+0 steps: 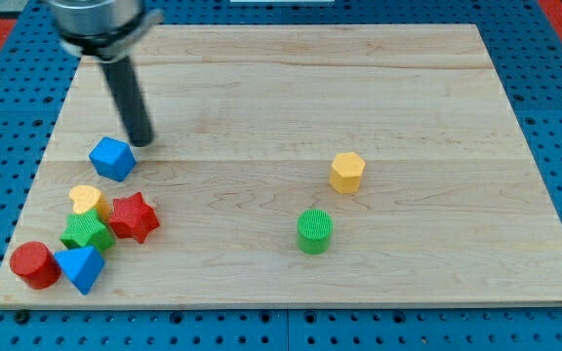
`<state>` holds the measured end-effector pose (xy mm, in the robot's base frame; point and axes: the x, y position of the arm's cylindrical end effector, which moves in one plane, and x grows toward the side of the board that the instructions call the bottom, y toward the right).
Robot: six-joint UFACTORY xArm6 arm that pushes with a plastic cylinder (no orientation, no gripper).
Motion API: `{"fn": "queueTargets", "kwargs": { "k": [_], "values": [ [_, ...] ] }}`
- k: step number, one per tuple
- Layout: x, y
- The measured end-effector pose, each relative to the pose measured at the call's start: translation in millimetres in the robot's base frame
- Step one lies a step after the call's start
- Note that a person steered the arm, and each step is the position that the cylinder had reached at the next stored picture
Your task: Move the hexagon and green circle closer to red star
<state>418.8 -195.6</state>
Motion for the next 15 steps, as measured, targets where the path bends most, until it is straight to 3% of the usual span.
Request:
{"fn": "queueTargets", "kwargs": {
  "k": [1, 3, 4, 5, 6, 7, 8, 9, 10, 11, 12, 13, 14, 15],
  "values": [
    [39.7, -21.4],
    [-14.1, 195.6],
    [6.0, 268.9],
    [65.1, 303.0],
    [73.2, 341.2],
    [81.6, 287.9],
    [74.0, 173.5],
    [59.7, 158.0],
    [71.3, 278.1],
    [144.1, 301.6],
    [136.0, 207.9],
    [132.9, 168.2],
    [199.9, 221.5],
    [200.2, 181.7]
  ]
}}
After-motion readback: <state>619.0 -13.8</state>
